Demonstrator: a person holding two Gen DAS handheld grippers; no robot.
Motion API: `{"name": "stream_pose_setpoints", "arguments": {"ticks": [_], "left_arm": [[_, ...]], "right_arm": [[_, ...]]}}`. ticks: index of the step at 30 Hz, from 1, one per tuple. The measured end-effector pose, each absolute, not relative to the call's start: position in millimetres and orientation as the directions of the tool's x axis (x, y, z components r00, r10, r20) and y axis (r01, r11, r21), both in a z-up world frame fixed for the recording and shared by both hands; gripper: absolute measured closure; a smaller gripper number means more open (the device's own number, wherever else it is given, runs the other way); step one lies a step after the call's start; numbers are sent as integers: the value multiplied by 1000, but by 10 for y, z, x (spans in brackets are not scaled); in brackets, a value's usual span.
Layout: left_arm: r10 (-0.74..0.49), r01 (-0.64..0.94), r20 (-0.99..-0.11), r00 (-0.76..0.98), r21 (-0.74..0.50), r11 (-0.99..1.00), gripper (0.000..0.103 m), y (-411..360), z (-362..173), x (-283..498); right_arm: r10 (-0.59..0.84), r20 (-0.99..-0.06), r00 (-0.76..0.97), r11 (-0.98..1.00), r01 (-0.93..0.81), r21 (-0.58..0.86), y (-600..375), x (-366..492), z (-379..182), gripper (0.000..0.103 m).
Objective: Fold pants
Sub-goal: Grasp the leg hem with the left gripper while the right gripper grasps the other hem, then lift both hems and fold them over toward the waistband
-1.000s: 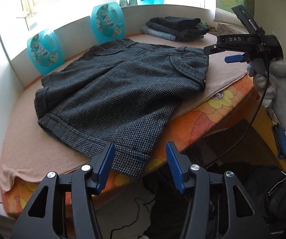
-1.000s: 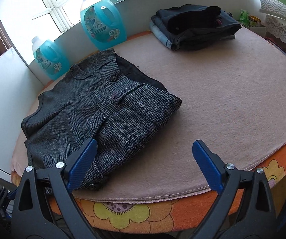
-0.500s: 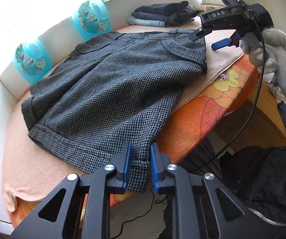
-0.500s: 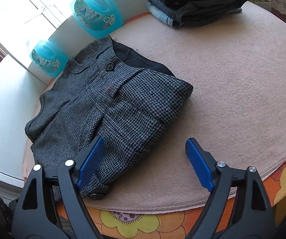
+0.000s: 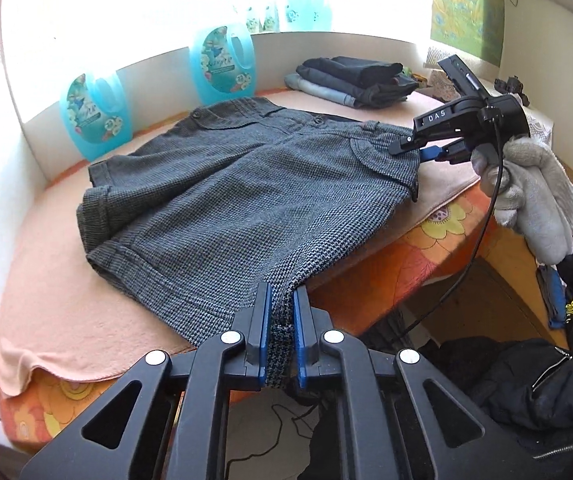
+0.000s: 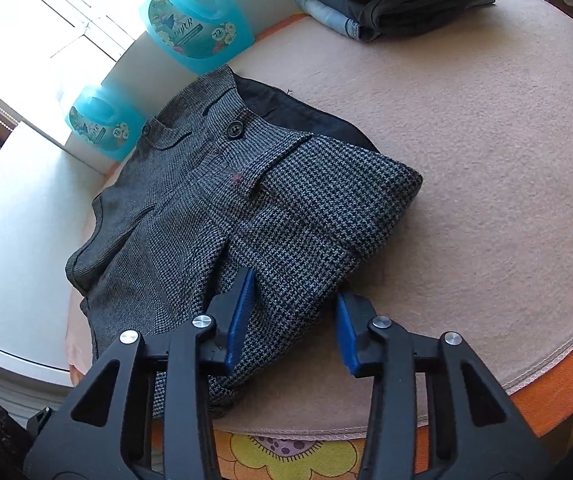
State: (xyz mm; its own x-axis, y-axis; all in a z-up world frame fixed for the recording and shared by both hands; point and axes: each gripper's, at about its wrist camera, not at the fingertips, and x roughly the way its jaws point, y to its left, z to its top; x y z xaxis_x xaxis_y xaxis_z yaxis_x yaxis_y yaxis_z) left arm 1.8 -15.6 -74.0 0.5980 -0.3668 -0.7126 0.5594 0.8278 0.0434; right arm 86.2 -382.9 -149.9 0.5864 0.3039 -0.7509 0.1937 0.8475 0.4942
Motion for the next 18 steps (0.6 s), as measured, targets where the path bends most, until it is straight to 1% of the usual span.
{"name": "stream_pose_setpoints", "arguments": {"ticks": [3, 6, 11, 18], "left_arm": [[-379, 544, -695, 611, 21, 839, 94, -90, -688, 57], [-386, 534, -676, 627, 12, 846, 94, -47, -641, 96], [-393, 508, -623, 676, 8, 861, 94, 47, -466, 221], [-355, 453, -542, 762, 54, 890, 98, 179, -188, 526]], "right_arm": [[307, -736, 604, 843, 186, 504, -3809, 854, -1436, 83], [296, -711, 638, 846, 171, 505, -3786, 837, -1305, 86], [272, -661, 699, 864, 125, 488, -3688, 885, -989, 88], [260, -611, 748, 893, 54, 446, -3439, 1190, -573, 88]]}}
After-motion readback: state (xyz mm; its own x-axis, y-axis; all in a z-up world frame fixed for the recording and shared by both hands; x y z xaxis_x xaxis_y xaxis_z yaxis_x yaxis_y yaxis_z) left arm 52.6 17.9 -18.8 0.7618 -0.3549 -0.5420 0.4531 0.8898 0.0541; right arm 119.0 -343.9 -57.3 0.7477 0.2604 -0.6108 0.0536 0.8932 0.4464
